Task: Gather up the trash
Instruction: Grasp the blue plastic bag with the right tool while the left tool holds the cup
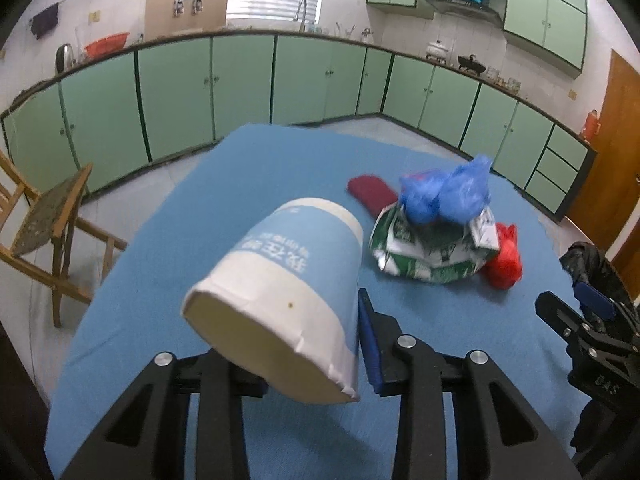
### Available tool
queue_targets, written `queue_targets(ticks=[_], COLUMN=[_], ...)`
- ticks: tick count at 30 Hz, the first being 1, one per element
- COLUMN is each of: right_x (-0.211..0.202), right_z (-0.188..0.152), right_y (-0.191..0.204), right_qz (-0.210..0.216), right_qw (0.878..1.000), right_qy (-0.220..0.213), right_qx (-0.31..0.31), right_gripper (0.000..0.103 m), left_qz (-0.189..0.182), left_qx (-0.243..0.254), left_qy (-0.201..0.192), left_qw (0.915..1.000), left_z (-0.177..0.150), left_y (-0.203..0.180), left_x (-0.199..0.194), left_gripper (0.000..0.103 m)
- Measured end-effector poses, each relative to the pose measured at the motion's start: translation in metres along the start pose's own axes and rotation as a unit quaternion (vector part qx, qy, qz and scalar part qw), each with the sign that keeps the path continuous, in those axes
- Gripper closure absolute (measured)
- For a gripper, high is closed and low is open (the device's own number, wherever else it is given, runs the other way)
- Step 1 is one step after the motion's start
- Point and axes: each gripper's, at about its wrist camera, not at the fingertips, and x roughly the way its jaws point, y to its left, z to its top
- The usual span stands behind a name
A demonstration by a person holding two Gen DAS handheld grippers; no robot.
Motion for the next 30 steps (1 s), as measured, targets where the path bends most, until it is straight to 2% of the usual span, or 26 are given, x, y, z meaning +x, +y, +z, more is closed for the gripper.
queue_targets(ticks=[10,12,20,27,28,30], right_x=[0.012,0.014,0.029,0.055,0.06,0.068], right_z=[0.036,0.042,0.07,0.092,0.094,0.096], right_y=[0.003,0.006,0.029,0.041,0.042,0.045], right_qz=[-0.002,0.005,0.033,0.04,0.043,0.049], right_qw=[1.0,0.999,0.998,0.998,0.998,0.998], right_qy=[-0.031,-0.033,-0.049,-0.04,-0.035,-0.019], right_qx=[-0.001,-0.004,-0.011,-0.018,-0.02,-0.025], right_gripper=[0.011,0.017,0.017,0.018,0.02,0.04], left_qz=[0.004,0.006,0.019,0.03,0.032,0.034], left_qx=[-0.001,-0.001,-0.006,-0.018,-0.019,-0.02], left_qy=[-0.026,-0.03,-0.042,-0.049,-0.05,-0.051], left_qw=[0.9997,0.9995,0.9989,0.9982,0.9981,0.9979], left_z=[0.024,0.028,0.041,0.053,0.053,0.055], left_y=[-0.006,-0.005,0.003,0.018,0.019,0.022], left_x=[0.009,0.01,0.02,0.03,0.031,0.033], left_gripper=[0.068,0.068,0.068,0.068,0.068,0.068])
